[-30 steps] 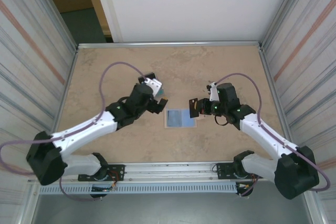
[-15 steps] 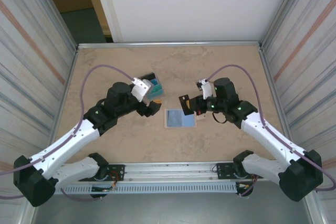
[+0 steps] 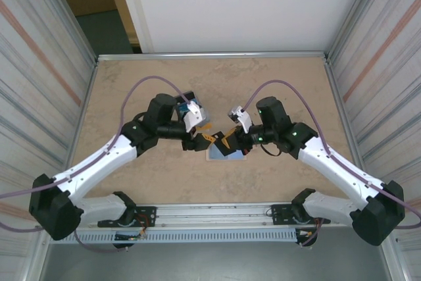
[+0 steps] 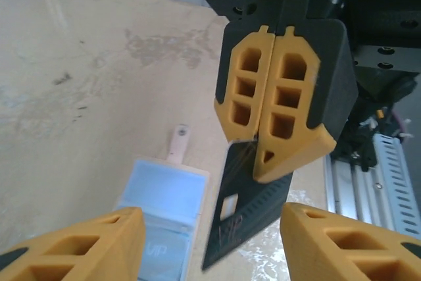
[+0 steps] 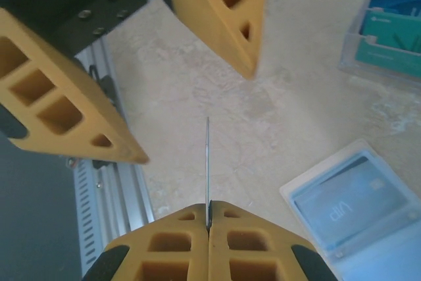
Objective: Take the credit cards out of the card holder
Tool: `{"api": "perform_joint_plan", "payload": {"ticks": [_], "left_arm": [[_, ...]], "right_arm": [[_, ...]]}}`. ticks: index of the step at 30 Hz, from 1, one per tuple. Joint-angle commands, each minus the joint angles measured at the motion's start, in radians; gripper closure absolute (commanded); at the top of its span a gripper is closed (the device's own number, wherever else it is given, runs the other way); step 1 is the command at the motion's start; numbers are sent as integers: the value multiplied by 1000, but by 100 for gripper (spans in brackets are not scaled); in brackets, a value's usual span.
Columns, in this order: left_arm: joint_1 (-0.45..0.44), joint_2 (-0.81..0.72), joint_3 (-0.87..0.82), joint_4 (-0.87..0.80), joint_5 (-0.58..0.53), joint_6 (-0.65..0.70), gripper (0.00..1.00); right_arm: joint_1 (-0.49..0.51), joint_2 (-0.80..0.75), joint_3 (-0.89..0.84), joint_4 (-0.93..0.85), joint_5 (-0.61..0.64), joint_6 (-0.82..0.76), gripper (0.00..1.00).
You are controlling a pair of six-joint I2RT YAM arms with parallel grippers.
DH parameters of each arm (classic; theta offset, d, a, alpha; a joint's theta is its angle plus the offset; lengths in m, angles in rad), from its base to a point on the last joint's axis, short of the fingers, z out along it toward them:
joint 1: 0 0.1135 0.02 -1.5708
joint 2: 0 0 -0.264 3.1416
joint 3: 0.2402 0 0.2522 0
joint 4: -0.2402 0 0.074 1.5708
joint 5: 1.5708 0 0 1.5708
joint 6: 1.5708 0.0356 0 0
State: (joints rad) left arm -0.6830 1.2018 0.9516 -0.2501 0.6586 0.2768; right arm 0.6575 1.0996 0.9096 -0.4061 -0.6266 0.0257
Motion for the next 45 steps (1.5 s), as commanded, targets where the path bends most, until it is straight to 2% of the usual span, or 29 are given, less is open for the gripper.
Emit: {"api": "perform_joint_plan", "payload": {"ticks": [1,6,12,13,22,32,37,45], "left_arm": [[-20,35,60,-76,128,91,48],[-44,73,82,-129,126,138,67],[-46,79,82,-162,112,158,97],[-45,79,80,-166,106,161,100],[-43,89,97,-272,79,235,100],[-21,87,116,-329,69,283,100],[-4,76,109,-315,73,271,83],[-3,94,118,-333,62,281,83]], "right_arm": [[15,18,50,-51,-44,-69,100],[18,36,67,-64,-48,-86,100],[19,44,71,-55,-61,-87,100],[19,46,70,-53,-61,-86,100],[18,59,80,-65,-81,-104,100],[24,88,122,-172,-145,-188,100],[26,85,115,-177,-153,-197,100],[32,95,123,-177,-152,-195,100]]}}
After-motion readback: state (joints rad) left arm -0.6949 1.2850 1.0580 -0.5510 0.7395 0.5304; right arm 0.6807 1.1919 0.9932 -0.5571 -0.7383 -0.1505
